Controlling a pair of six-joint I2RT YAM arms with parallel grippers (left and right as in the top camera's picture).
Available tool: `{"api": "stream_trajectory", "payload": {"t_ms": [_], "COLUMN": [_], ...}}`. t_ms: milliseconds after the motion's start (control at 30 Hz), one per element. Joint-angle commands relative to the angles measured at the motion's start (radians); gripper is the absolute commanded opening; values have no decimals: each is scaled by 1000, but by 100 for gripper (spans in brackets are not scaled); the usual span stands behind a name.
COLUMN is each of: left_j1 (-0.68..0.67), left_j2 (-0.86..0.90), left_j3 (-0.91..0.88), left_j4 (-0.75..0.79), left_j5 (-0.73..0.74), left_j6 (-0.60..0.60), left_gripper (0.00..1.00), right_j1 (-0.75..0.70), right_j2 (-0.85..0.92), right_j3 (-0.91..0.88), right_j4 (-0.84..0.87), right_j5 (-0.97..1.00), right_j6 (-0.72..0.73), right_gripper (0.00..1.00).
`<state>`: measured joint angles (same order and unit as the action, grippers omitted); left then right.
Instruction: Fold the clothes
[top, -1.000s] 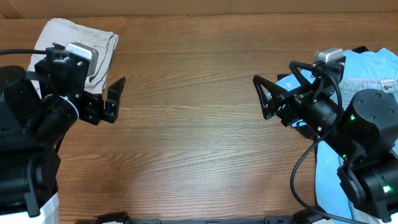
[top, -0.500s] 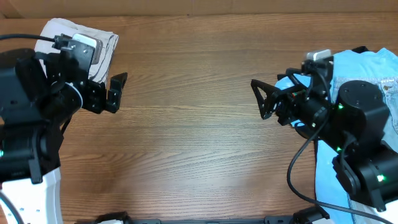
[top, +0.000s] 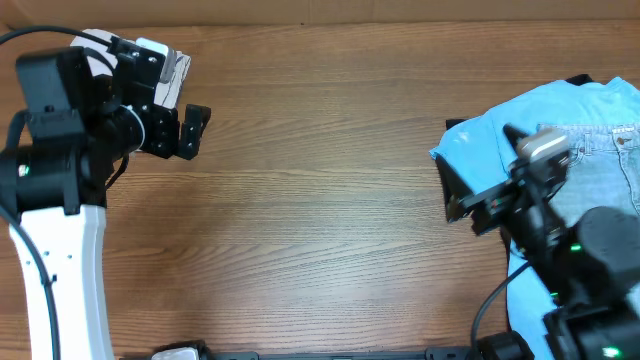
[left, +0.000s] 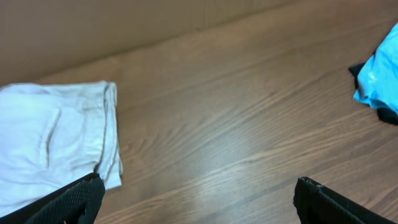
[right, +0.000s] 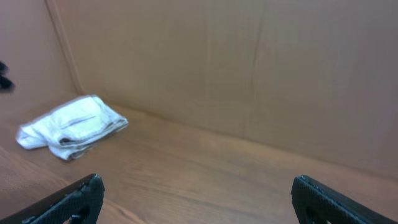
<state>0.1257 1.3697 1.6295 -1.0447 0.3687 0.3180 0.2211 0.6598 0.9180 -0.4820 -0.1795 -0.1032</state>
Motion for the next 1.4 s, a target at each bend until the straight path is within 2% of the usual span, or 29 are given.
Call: {"api": "stream_trajectory", "payload": {"t_ms": [0, 167, 333, 633, 833, 1367], "left_j1": [-5, -5, -5, -5, -7, -8], "left_j2": [45, 121, 183, 304, 380, 518], "left_j3": [3, 3, 3, 3, 3, 3], "left_j4": [1, 1, 1, 1, 2, 2], "left_j5": [-3, -3, -3, -3, -6, -13], "left_j6": [16, 16, 16, 16, 16, 16], "left_gripper": [100, 100, 100, 100, 100, 100], "right_j1": [-17, -21, -21, -20, -19, -18], "right_j2": [-82, -240, -408, -657, -657, -657], "right_j3": [-195, -480, -659, -830, -912, -910], "right_j4": [79, 259, 405, 398, 441, 420], "right_j5": [-17, -16, -16, 1, -4, -20], "right_j6": [-35, -35, -35, -35, -32, -32], "right_gripper": [100, 100, 100, 100, 100, 100]}}
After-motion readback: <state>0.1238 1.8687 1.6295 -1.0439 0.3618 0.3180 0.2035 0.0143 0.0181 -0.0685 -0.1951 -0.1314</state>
